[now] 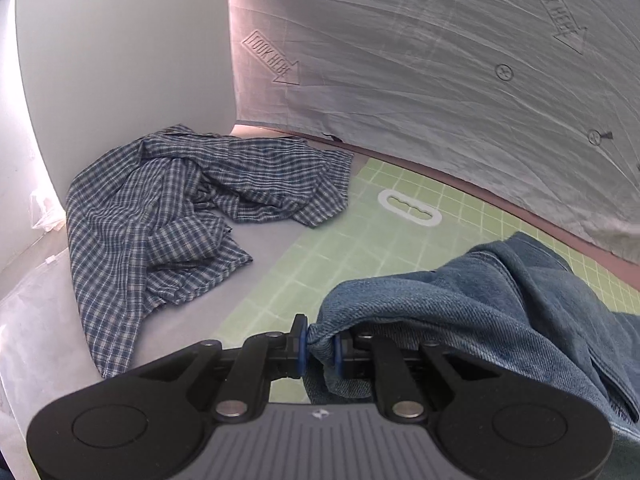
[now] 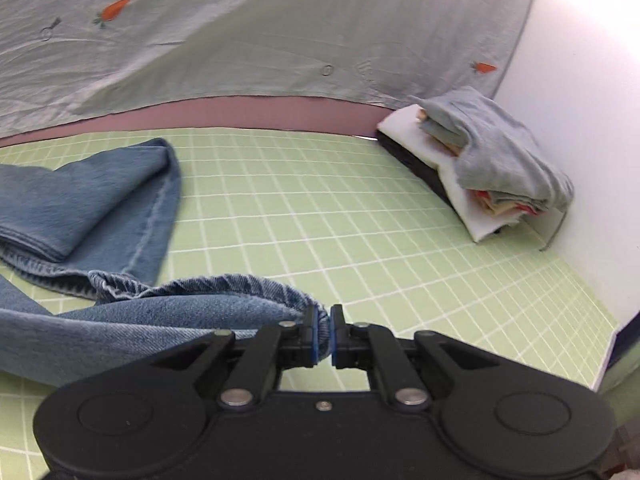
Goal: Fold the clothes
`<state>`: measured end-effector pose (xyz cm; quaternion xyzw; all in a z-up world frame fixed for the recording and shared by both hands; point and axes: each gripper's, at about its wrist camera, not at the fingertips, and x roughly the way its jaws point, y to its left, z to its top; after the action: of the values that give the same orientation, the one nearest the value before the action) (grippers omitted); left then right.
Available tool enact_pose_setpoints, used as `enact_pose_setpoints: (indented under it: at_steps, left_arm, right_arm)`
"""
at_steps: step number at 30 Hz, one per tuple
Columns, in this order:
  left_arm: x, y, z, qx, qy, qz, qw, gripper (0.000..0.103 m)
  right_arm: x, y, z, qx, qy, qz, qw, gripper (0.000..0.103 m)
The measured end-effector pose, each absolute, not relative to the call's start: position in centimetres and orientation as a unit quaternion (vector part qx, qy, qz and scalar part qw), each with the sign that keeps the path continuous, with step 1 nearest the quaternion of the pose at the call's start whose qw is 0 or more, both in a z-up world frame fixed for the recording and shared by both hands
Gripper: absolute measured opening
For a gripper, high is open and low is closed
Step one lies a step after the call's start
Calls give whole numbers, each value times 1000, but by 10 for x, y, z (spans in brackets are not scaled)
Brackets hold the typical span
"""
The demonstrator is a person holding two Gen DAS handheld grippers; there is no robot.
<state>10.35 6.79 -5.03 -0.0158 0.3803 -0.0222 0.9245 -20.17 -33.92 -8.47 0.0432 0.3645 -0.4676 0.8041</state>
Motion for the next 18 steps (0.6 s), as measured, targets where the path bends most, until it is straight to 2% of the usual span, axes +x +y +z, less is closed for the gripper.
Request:
enact_pose_setpoints:
  at_steps: [4,7,9,15,18]
  left_arm:
    - [90,52,-53,13,381,-24,924,15]
    - [84,54,-53,5,391,-29,920,15]
    - [80,56,-52,8,396,-32,917,15]
    - [69,53,-56,2,420,-23,907,15]
    - [65,48,-57,-4,424,-13,906,15]
  right_arm:
    - [-204,-344,-107,85,421,-428,795,6]
    - [-212,-346,-113,157,396,-429,796,23]
    - [-212,-345,-107,166,370,-435,804,39]
    - [-173,-349,-106,137,381,-352,844,59]
    - [-151,-353,-107,121,392,-301,861,59]
